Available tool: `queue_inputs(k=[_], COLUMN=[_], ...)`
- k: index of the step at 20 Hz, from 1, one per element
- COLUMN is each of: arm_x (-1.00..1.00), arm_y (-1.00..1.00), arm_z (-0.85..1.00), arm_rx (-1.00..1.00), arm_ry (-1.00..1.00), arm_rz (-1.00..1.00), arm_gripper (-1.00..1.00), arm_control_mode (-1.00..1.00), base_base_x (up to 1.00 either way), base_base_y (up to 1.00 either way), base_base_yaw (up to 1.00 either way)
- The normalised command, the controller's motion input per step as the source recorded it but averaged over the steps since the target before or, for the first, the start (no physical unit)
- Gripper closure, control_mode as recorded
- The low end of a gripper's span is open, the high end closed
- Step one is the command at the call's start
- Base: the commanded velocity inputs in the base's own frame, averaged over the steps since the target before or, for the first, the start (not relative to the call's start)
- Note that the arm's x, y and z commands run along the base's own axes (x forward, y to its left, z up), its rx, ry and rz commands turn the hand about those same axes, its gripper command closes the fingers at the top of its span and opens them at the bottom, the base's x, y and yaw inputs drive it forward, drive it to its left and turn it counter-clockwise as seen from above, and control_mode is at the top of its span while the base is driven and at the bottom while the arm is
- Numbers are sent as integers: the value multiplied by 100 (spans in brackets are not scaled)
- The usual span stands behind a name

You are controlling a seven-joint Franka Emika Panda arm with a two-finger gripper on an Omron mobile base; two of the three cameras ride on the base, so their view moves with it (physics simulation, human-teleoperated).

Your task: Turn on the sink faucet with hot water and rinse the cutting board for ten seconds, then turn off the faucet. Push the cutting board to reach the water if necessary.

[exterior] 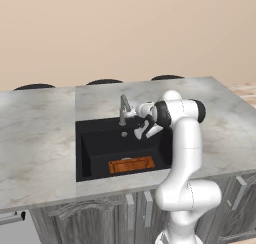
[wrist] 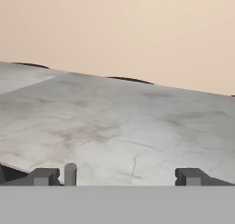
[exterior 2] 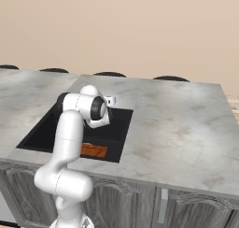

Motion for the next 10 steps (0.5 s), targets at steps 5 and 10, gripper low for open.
queue_inputs(k=[5,10], arm_x=[0,5], arm_y=[0,0], arm_z=[-1,0], arm_rx=[0,0], arm_ry=[0,0], arm_rz=[0,0], arm_gripper=[-100,-100], arm_control_mode=[-100,-100], base_base_x=[0,0], base_base_y=[0,0], base_base_yaw=[0,0])
